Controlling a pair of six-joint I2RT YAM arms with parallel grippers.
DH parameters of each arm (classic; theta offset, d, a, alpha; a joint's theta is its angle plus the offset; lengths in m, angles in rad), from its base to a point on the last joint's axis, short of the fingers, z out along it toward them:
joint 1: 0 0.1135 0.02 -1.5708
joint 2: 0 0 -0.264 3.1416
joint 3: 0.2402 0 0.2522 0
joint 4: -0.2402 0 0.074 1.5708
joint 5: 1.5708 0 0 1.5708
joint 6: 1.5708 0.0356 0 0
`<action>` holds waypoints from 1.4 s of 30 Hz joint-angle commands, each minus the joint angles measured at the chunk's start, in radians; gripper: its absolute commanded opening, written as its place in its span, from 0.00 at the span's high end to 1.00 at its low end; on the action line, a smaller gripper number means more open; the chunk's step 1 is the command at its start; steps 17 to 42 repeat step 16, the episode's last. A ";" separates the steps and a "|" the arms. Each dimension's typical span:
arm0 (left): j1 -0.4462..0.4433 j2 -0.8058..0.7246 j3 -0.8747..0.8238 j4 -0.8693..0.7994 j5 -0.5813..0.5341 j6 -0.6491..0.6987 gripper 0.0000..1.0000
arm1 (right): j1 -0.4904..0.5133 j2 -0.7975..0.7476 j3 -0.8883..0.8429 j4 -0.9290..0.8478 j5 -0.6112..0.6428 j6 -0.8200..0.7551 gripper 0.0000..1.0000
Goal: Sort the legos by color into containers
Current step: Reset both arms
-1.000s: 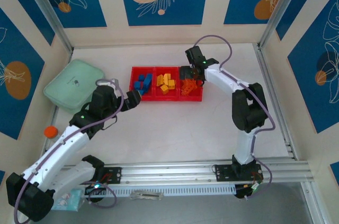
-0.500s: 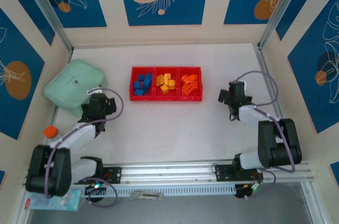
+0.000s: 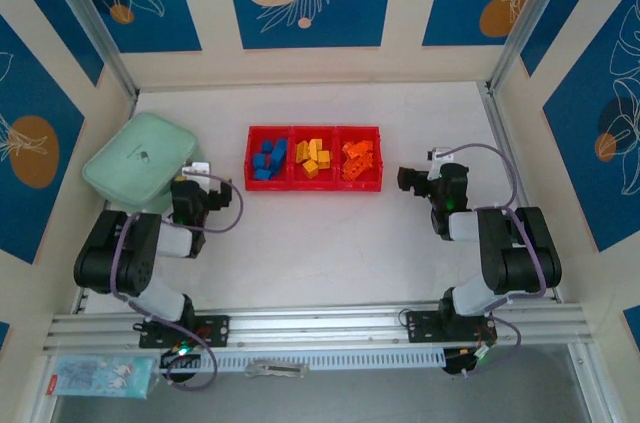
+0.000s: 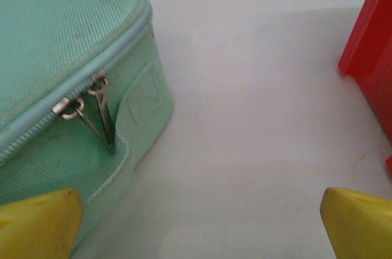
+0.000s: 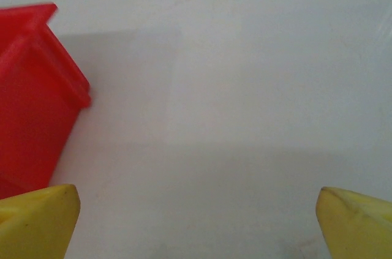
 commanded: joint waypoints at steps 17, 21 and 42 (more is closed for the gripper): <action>0.005 0.005 0.046 0.029 -0.007 0.008 0.01 | -0.019 -0.004 0.007 0.050 -0.110 -0.030 0.01; 0.005 0.005 0.046 0.029 -0.007 0.008 0.01 | -0.019 -0.004 0.007 0.050 -0.110 -0.030 0.01; 0.005 0.005 0.046 0.029 -0.007 0.008 0.01 | -0.019 -0.004 0.007 0.050 -0.110 -0.030 0.01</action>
